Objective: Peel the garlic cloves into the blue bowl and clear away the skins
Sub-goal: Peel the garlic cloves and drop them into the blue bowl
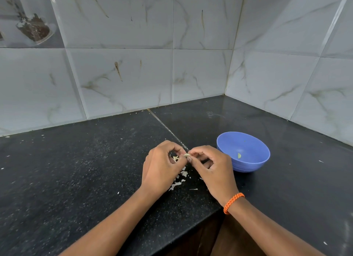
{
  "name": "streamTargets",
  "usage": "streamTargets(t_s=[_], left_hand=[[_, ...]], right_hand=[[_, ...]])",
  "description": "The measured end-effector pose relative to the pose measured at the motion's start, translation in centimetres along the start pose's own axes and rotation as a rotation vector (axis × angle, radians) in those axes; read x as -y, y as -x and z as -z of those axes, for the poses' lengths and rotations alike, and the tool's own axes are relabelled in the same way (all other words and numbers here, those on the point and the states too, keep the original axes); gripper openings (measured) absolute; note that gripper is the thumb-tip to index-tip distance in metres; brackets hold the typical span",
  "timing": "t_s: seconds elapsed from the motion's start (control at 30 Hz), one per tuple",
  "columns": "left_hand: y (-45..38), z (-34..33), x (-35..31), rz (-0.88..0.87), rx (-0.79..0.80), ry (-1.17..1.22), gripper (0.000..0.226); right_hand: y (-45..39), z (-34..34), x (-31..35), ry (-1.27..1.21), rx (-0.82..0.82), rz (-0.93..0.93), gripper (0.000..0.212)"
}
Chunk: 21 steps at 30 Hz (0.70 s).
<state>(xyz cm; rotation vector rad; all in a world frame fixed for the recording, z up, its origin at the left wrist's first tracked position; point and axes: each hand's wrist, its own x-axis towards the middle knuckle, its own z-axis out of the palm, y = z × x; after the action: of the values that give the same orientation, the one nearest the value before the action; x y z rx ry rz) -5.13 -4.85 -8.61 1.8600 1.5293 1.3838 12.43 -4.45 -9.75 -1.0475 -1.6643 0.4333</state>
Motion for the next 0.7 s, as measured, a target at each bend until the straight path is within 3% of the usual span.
streamTargets(t_s=[0.7], left_hand=[[-0.16,-0.24,-0.01,-0.018,-0.016,-0.102,0.007]], right_hand=[[-0.07,-0.08,-0.37,-0.063,0.025,-0.050,0.007]])
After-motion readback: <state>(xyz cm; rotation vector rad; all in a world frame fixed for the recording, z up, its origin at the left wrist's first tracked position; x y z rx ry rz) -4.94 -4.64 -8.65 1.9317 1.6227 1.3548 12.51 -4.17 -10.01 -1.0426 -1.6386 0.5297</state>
